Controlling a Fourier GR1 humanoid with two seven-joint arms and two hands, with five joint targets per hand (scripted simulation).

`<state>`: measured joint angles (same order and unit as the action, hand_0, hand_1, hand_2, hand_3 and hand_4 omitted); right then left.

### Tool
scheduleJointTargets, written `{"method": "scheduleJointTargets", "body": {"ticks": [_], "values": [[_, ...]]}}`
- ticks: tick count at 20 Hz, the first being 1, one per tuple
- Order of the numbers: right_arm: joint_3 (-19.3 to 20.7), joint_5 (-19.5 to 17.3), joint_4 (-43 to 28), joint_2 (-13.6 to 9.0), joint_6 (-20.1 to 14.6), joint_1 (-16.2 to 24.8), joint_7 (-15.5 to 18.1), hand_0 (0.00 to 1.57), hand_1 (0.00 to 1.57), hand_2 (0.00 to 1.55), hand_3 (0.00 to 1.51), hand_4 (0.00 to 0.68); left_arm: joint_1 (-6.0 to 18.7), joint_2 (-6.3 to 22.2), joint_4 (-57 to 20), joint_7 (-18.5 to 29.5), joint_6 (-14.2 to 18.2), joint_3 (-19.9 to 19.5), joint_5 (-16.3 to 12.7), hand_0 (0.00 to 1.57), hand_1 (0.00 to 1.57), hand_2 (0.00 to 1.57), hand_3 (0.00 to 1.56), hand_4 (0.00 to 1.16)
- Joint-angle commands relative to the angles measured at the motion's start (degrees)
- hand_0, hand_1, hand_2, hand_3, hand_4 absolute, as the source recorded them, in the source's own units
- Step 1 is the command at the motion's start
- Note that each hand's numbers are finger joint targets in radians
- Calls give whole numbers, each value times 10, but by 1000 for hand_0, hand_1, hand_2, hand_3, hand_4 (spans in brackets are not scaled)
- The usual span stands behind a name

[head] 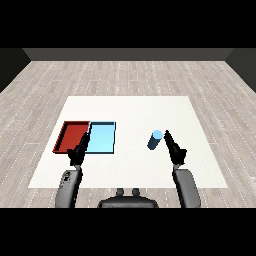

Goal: Pick the blue can and put it in the blue box

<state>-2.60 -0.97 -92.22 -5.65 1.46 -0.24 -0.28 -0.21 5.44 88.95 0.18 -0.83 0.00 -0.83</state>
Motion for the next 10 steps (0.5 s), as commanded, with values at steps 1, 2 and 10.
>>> {"method": "scheduleJointTargets", "body": {"ticks": [1,2,10], "values": [[33,11,23,-11,19,-18,5,0,0,0,0,0,1,1,-3,2,-9,3,15,0,0,0,0,0],[59,28,44,-28,31,-34,10,0,0,0,0,0,1,0,-3,2,-7,4,15,0,0,0,0,0],[162,174,102,-75,155,-87,140,0,0,0,0,0,16,-41,58,180,-17,-22,-45,0,0,0,0,0]]}}
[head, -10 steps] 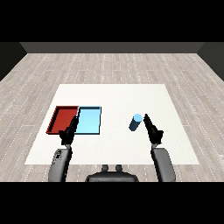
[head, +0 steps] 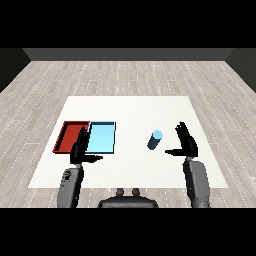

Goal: Pick the blue can and put it in the blue box

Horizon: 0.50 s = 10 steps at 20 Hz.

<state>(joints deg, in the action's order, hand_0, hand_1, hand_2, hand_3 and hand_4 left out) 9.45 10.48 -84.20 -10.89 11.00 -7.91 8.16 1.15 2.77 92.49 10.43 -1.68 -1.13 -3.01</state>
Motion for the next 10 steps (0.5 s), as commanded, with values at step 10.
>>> {"method": "scheduleJointTargets", "body": {"ticks": [10], "values": [[48,52,142,-29,91,-72,123,0,0,0,0,0,4,-16,-36,142,-29,-17,-37,0,0,0,0,0]]}}
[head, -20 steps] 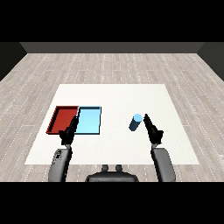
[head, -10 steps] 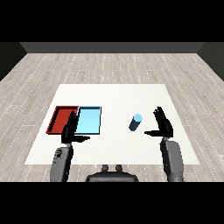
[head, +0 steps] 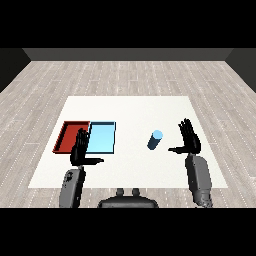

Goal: Pick the blue can and put it in the blue box

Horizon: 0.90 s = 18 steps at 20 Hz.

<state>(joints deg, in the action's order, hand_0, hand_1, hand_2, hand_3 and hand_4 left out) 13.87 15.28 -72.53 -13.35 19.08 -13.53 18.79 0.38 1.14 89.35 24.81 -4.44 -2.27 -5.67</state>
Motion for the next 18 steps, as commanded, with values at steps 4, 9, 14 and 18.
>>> {"method": "scheduleJointTargets", "body": {"ticks": [4,9,14,18], "values": [[5,-5,18,-7,32,44,51,0,0,0,0,0,32,10,-30,1,-5,-19,-22,0,0,0,0,0],[3,5,68,-4,1,-40,4,0,0,0,0,0,31,7,-22,-2,7,-13,-12,0,0,0,0,0],[11,38,46,-10,28,3,-33,0,0,0,0,0,15,20,-28,3,-27,-21,-35,0,0,0,0,0],[7,16,152,-4,-10,-109,-30,0,0,0,0,0,-22,-1,-26,49,-22,1,-19,0,0,0,0,0]]}}
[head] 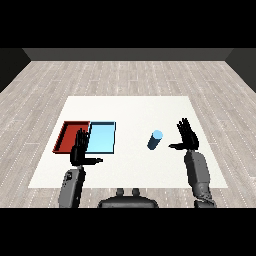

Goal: Pick the blue can and put it in the blue box

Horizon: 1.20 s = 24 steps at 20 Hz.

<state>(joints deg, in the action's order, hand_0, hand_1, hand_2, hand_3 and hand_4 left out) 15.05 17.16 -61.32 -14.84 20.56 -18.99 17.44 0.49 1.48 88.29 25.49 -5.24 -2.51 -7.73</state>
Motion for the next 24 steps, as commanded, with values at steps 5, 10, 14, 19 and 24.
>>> {"method": "scheduleJointTargets", "body": {"ticks": [5,10,14,19,24], "values": [[-8,1,52,20,-26,-28,-7,0,0,0,0,0,21,10,-25,2,-1,-17,-6,0,0,0,0,0],[-17,-17,106,23,-27,-38,18,0,0,0,0,0,-5,-14,39,-17,40,28,-2,0,0,0,0,0],[-14,-19,172,31,-18,-73,62,0,0,0,0,0,16,-12,-17,19,19,3,5,0,0,0,0,0],[-37,-20,133,52,-33,-47,35,0,0,0,0,0,12,11,7,1,3,-19,-17,0,0,0,0,0],[-32,-20,162,47,-18,-40,75,0,0,0,0,0,-14,16,-10,32,-17,-17,-11,0,0,0,0,0]]}}
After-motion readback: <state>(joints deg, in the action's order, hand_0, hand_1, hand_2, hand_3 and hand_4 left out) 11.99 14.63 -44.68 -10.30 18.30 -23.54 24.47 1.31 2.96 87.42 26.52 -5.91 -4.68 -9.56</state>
